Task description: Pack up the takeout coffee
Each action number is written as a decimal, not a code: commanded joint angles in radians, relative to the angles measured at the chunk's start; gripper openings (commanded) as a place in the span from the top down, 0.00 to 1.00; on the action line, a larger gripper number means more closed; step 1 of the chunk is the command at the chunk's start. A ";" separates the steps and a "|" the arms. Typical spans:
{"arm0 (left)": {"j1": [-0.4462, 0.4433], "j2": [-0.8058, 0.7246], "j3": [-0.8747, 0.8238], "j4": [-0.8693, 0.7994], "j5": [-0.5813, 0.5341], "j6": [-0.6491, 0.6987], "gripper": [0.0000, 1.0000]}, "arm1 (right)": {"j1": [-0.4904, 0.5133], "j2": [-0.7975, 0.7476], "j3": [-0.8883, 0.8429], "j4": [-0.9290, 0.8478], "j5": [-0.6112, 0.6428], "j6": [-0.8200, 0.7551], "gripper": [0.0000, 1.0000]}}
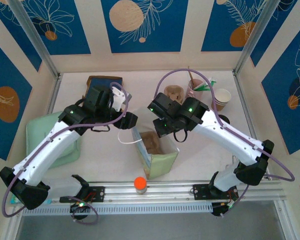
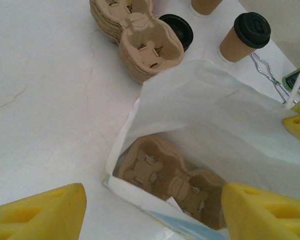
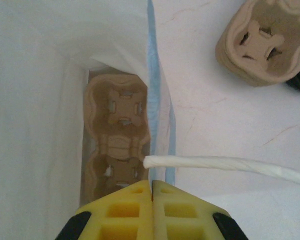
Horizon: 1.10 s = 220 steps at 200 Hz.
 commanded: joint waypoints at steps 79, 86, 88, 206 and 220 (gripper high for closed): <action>-0.021 -0.138 -0.005 -0.050 0.051 -0.048 0.62 | 0.083 -0.274 -0.177 0.439 0.083 -0.015 1.00; -0.023 -0.149 -0.018 -0.047 0.045 -0.051 0.65 | 0.088 -0.300 -0.204 0.472 0.101 -0.011 1.00; -0.024 -0.152 -0.023 -0.047 0.043 -0.051 0.66 | 0.090 -0.307 -0.212 0.478 0.106 -0.008 1.00; -0.039 -0.212 -0.068 -0.019 0.021 -0.081 0.69 | 0.208 -0.514 -0.492 0.752 0.250 -0.021 1.00; -0.041 -0.210 -0.051 -0.032 -0.003 -0.068 0.57 | 0.204 -0.516 -0.497 0.754 0.225 -0.017 1.00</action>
